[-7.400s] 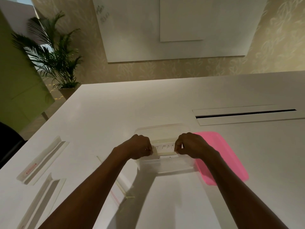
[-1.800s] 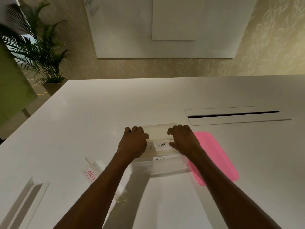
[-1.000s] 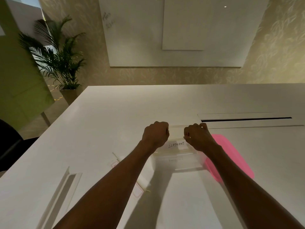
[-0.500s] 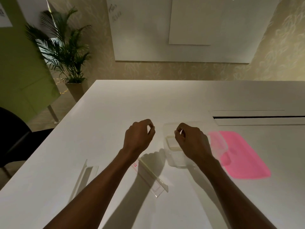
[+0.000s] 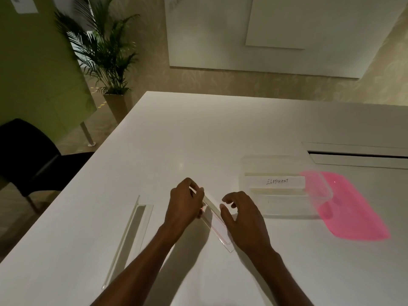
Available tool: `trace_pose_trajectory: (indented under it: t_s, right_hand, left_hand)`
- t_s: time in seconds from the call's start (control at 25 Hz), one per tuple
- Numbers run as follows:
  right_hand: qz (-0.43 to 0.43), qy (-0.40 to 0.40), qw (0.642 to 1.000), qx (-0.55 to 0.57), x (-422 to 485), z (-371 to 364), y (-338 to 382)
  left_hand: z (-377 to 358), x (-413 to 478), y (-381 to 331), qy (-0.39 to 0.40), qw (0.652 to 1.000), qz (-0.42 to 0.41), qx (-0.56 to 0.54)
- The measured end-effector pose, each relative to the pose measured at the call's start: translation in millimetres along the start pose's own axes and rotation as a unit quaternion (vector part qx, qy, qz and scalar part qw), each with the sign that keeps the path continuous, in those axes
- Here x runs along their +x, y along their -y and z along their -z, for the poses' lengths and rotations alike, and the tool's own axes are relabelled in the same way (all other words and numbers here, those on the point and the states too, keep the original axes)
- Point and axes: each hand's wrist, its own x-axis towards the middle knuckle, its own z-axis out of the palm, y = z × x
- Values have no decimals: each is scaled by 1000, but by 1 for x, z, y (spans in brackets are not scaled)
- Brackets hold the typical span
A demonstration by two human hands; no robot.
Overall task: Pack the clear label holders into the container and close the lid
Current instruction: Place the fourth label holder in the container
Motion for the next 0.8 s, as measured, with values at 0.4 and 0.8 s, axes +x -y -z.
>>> trace_pose_trajectory:
  t_s: [0.4, 0.8]
  right_hand:
    - [-17, 87, 995, 54, -21, -30, -4]
    - [-70, 102, 973, 193, -17, -28, 13]
  left_hand:
    - [-33, -10, 16, 41, 982, 157, -92]
    - [-6, -5, 20, 5, 968, 164, -189]
